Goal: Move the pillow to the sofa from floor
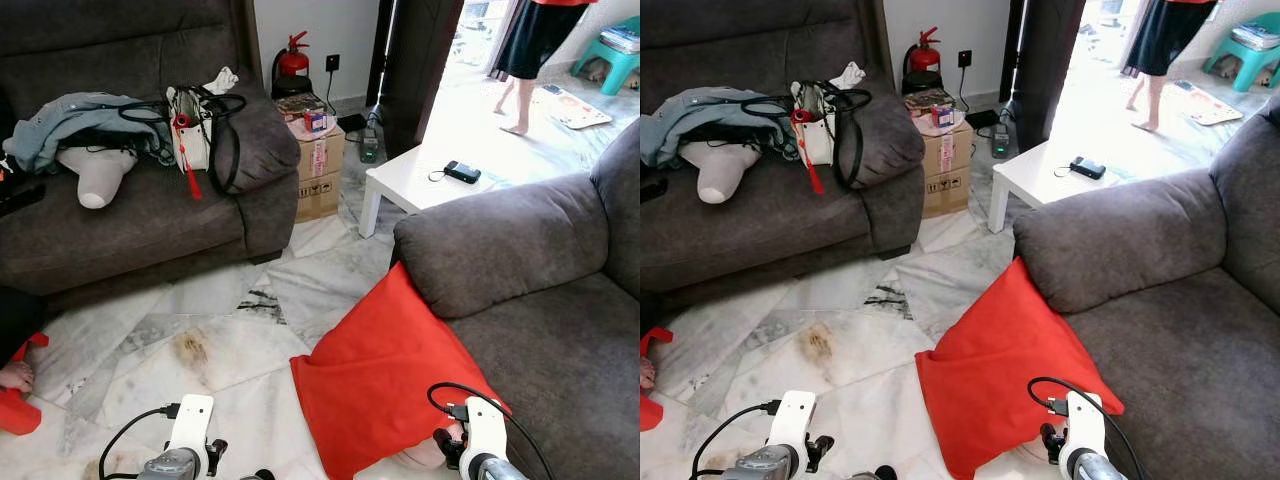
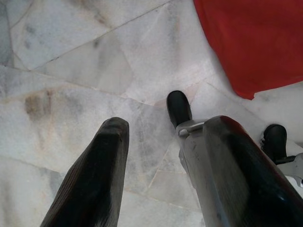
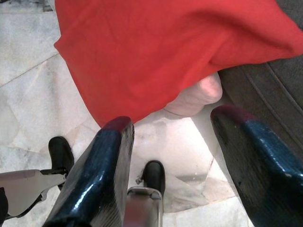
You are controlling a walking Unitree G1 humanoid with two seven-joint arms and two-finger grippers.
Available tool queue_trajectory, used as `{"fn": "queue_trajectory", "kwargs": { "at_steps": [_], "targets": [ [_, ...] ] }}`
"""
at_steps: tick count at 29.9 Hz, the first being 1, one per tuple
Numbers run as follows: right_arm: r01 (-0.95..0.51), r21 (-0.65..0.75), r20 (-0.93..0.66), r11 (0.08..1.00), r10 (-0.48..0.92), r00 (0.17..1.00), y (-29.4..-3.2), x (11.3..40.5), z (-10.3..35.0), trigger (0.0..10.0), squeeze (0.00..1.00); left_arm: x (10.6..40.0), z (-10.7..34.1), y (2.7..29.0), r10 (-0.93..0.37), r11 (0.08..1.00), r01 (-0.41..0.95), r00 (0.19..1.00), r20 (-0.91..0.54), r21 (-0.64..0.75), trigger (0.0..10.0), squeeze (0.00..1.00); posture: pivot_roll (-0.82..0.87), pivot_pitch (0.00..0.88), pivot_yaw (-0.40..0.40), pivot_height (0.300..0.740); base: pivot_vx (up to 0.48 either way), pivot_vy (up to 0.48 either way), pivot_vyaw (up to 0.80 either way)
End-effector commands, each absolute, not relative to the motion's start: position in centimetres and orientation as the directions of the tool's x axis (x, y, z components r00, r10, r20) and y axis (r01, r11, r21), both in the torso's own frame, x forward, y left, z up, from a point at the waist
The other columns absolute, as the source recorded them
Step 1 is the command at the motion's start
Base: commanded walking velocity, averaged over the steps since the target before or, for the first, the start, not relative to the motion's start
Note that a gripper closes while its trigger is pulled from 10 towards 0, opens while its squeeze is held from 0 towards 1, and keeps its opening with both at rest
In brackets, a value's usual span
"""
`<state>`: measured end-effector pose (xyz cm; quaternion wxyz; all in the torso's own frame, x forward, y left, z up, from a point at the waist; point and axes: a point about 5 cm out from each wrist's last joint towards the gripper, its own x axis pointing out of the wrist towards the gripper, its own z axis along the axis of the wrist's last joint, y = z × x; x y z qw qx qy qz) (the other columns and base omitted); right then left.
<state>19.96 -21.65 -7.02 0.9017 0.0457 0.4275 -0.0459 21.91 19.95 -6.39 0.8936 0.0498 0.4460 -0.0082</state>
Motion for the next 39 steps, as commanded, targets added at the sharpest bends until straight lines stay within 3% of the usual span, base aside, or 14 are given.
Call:
{"fn": "queue_trajectory", "kwargs": {
  "at_steps": [1,6,26,39],
  "targets": [
    [0.142,0.047,-0.781,0.989,-0.052,0.623,-21.7,19.6,-7.2,10.0,0.00,21.4,-6.6,20.2,0.040,0.993,0.066,0.586,-0.810,0.097,10.0,0.00,-0.07,0.088,-0.009,0.740,0.247,0.000,0.00],
    [0.141,0.048,-0.788,0.989,-0.049,0.614,-21.7,19.6,-7.2,10.0,0.00,21.4,-6.7,20.2,0.041,0.993,0.065,0.586,-0.809,0.097,10.0,0.00,-0.07,0.087,-0.009,0.740,0.000,0.000,-0.75],
    [0.135,0.043,-0.787,0.990,-0.050,0.615,-21.8,19.6,-7.2,10.0,0.00,21.4,-6.7,20.2,0.040,0.992,0.072,0.584,-0.810,0.101,10.0,0.00,-0.07,0.086,-0.007,0.740,0.115,0.000,0.00],
    [0.221,0.014,-0.819,0.975,-0.116,0.562,-21.2,18.6,-8.0,10.0,0.00,20.9,-6.8,20.7,0.050,0.976,0.147,0.573,-0.818,0.163,10.0,0.00,-0.11,0.013,0.061,0.740,0.137,0.000,0.00]
  ]
}}
